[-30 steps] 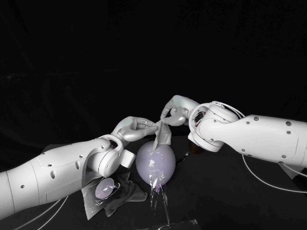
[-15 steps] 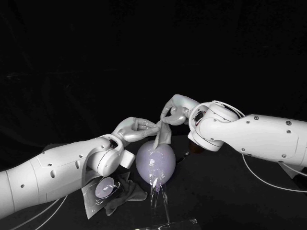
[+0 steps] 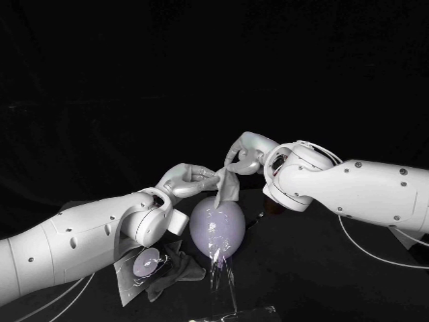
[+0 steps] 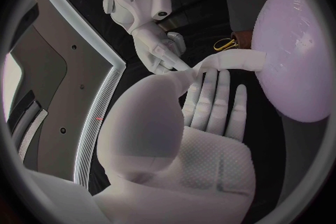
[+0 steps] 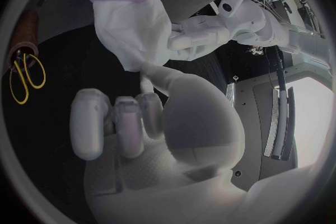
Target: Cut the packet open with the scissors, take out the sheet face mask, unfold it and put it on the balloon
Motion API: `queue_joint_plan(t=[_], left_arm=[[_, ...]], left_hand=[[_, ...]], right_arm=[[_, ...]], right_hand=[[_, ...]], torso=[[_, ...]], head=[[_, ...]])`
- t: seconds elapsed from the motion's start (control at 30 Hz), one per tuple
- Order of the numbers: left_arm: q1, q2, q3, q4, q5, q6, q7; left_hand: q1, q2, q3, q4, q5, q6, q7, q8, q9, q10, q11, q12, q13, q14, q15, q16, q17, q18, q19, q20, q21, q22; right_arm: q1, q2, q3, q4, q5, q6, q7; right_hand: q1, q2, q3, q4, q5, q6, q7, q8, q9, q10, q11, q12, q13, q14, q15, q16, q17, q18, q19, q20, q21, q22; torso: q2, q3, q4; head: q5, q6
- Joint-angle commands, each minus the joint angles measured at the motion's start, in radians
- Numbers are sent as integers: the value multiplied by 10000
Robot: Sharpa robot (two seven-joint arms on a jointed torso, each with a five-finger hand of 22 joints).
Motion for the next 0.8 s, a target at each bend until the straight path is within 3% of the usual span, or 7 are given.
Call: queue_joint_plan(t=[0.03,0.4,0.43,0.57,0.6,0.67,0.8], left_arm=[[15,-4,14,21,351,52,277],[15,-54,14,100,625,260,331],[15,-56,14,106,672,274,342],[15,-65,14,127,897,345,403],[14,-69,14,134,990,386,421],[14,-78,14,146,1122,443,448],[13,-105,15,178,1431,606,530]], left_hand=[[-13,142,112,4,19,55,-56,84,63,107,11,-58,-8,80,-1,61,26,73,89,5,63,9],[-98,240,270,-3,12,50,-192,234,232,325,-29,-84,2,227,-35,132,117,166,535,-26,151,58],[-100,245,282,-9,12,50,-191,246,246,344,-38,-83,4,241,-43,139,125,173,569,-25,160,63],[-149,252,378,-56,12,5,-184,351,400,511,-96,-76,19,350,-109,216,212,231,960,-5,316,135],[-166,253,411,-82,15,-17,-183,387,459,571,-115,-70,26,378,-124,255,250,254,1035,-12,363,155],[-184,248,429,-102,13,-43,-177,410,505,611,-124,-67,31,388,-133,282,280,276,1098,-18,405,173],[-213,261,463,-150,13,-95,-178,458,603,690,-145,-48,45,401,-151,342,348,320,1212,-27,486,207]], right_arm=[[0,0,4,-15,-112,103,-18],[-11,-24,-12,-117,264,-85,375],[-13,-26,-17,-123,357,-142,466],[-24,-41,-41,-151,819,-388,1013],[-31,-50,-49,-163,966,-462,1193],[-45,-75,-62,-184,1199,-602,1494],[-93,-202,-88,-226,1781,-989,2360]], right_hand=[[21,81,47,-8,24,63,19,144,964,429,-36,31,1630,1045,-92,38,2635,-58,348,21,35,1995],[-203,41,56,97,17,-94,62,90,972,353,1,-131,1522,1045,-69,38,2635,-15,254,29,-180,1921],[-400,-181,-146,161,24,-411,133,-75,931,180,60,-480,1275,1045,-21,38,2635,8,195,55,-311,1876],[-899,-580,-611,446,-8,-927,354,-442,782,-386,242,-1553,524,1045,105,38,2635,97,-25,123,-792,1703],[-1086,-790,-850,603,-5,-1379,576,-803,619,-997,433,-2588,-175,1045,271,38,2635,220,-372,234,-1522,1438],[-1014,-868,-1020,662,26,-1604,757,-1075,488,-1355,564,-3166,-573,996,415,-40,2461,286,-594,359,-1965,1275],[-781,-876,-1174,674,21,-1681,829,-1312,364,-1442,652,-3286,-682,974,497,-73,2394,330,-668,457,-2141,1210]], torso=[[4,-1,1],[3,1,-2],[5,1,0],[3,1,-4],[3,1,-4],[5,0,-2],[6,0,-2]], head=[[-6,-4],[17,-25],[17,-25],[19,-24],[19,-24],[21,-22],[28,-29]])
